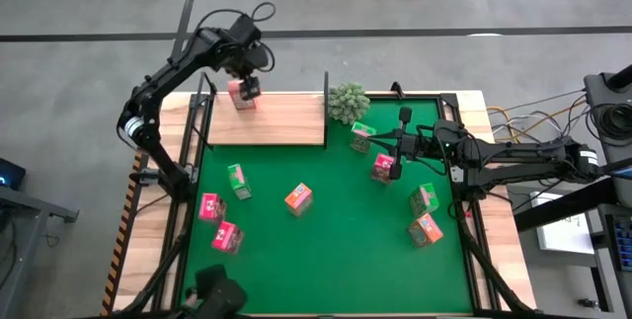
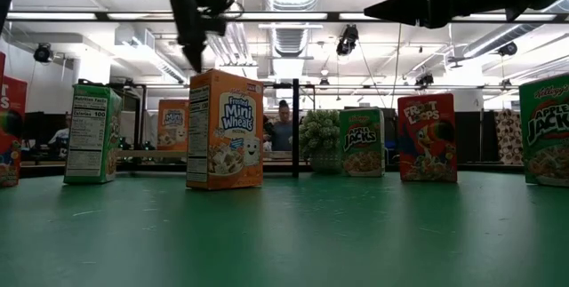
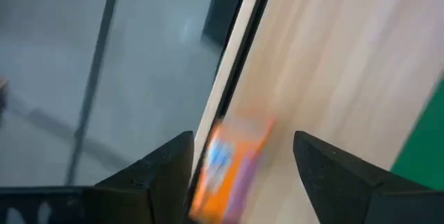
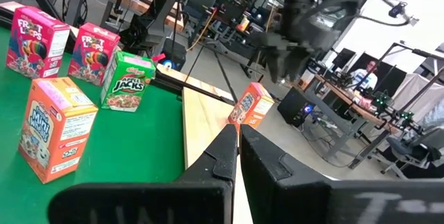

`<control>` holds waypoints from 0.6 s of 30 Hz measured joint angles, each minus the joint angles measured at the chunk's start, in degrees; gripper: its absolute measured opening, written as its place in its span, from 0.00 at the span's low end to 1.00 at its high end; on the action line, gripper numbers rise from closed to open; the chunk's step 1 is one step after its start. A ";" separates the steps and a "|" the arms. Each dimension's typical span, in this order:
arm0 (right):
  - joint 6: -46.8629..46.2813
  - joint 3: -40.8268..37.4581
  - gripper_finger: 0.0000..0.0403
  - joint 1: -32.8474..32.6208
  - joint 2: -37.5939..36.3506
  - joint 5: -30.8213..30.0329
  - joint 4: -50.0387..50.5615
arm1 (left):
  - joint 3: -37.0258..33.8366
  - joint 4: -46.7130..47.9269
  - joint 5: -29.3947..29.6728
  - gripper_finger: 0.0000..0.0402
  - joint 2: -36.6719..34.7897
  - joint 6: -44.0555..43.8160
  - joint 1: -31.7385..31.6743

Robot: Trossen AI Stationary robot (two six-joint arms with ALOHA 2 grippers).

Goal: Stack cereal on shelf
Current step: Put the top orange cereal box on the shelf

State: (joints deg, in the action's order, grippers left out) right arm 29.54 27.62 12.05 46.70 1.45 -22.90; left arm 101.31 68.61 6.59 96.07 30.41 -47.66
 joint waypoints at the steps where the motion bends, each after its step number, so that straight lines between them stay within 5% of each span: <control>1: 0.04 0.00 0.02 0.00 0.00 0.00 0.00 | 0.03 -1.76 -1.34 0.54 0.14 -0.08 0.31; 12: 0.14 0.00 0.02 -0.01 0.00 -0.01 -0.02 | -0.56 -1.53 0.55 0.06 7.97 -2.93 0.24; 18: 0.19 0.00 0.02 -0.01 0.00 -0.02 0.00 | -0.63 2.32 10.70 0.04 12.05 -3.33 0.24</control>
State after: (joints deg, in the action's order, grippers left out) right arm 29.73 27.62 12.05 46.70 1.43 -22.90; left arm 100.68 70.94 17.29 108.11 27.07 -47.42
